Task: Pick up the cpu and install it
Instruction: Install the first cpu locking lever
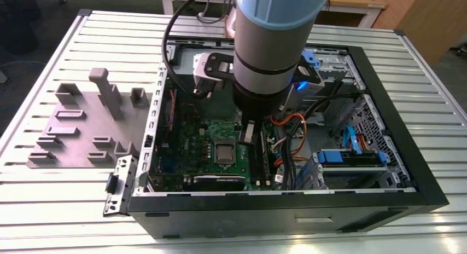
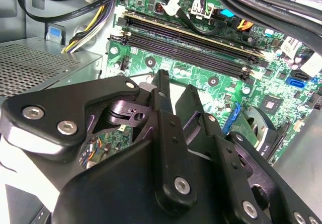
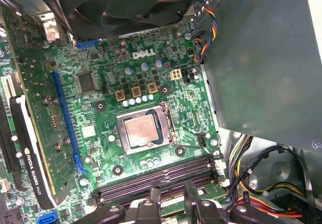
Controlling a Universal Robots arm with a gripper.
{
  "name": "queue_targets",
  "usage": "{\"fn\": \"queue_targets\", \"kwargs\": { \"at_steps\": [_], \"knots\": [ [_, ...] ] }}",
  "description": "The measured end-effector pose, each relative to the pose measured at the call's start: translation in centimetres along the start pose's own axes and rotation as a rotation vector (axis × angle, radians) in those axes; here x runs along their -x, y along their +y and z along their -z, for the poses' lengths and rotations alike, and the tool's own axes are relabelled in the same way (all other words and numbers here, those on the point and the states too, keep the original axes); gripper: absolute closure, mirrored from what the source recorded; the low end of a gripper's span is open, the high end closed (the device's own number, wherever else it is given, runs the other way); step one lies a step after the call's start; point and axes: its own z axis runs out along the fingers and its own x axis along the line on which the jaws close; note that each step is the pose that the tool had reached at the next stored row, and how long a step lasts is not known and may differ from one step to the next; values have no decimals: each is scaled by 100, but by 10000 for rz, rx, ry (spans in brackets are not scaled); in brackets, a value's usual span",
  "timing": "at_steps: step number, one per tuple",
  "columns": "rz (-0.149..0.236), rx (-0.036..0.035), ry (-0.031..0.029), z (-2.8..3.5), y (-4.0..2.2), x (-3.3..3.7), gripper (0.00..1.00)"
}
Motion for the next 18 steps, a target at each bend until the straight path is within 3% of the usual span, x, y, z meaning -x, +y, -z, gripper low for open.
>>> {"fn": "queue_targets", "kwargs": {
  "at_steps": [2, 14, 15, 18],
  "knots": [
    [0, 0, -1, 29, -1, 5, 68],
    [0, 0, 0, 47, -1, 8, 68],
    [0, 0, -1, 47, -1, 8, 87],
    [0, 0, 0, 49, -1, 8, 89]
  ]
}}
